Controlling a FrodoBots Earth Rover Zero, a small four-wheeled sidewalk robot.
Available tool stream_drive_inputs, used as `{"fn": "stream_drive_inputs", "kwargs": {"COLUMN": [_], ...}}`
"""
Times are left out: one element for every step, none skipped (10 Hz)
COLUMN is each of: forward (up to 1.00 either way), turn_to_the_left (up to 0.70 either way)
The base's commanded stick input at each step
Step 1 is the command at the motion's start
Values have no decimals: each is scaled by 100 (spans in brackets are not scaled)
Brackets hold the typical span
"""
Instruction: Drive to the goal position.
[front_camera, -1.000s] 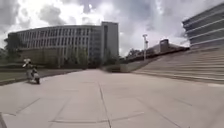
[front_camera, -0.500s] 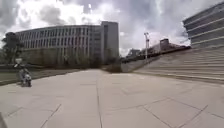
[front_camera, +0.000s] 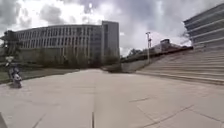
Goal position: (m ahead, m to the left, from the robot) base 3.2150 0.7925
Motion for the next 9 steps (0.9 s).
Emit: {"fn": "stream_drive_inputs", "kwargs": {"forward": [100, 100, 100, 100, 100, 100, 100, 100, 100], "turn_to_the_left": [0, 0, 8, 15, 8, 2, 19, 24, 0]}}
